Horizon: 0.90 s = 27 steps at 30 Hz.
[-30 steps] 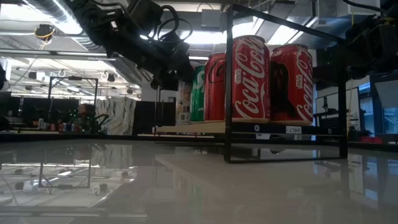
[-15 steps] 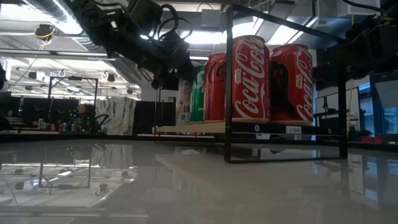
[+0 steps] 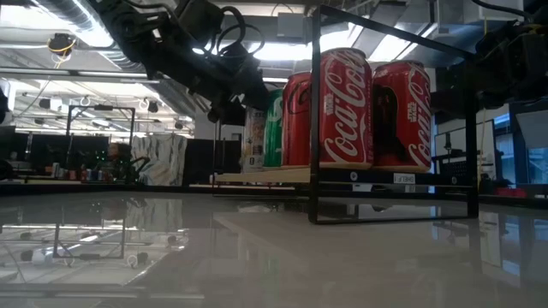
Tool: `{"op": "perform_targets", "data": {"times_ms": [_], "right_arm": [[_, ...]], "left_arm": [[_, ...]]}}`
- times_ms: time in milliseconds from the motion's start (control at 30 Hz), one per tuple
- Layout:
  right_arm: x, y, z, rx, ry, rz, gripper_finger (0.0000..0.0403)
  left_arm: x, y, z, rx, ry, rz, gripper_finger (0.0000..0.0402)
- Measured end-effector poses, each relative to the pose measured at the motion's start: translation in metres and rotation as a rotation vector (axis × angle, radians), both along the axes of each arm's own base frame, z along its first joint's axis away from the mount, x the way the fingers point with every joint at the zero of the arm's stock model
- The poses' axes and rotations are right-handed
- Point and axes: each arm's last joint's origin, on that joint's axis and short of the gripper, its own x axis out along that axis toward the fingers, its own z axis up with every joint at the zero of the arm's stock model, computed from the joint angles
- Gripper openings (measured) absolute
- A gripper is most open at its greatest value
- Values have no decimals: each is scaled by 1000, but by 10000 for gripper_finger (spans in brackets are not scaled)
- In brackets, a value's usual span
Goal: Place canned beverage on shelf
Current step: Put the white-yellow soda can on the shelf aligned with the other white-yellow soda can, then return to Home Position
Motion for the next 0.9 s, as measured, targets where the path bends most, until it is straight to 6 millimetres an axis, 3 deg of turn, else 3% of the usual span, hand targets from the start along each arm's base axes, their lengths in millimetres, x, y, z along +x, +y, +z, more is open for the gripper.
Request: {"op": "perform_targets", "data": {"times_ms": [600,900], "right_arm": [[0,0,0,0,0,-2,399],[0,0,0,0,0,-9,399]], "left_arm": [[-7,-4,11,-3,7,-10,390],[-26,-8,25,-19,73,-10,390]]}}
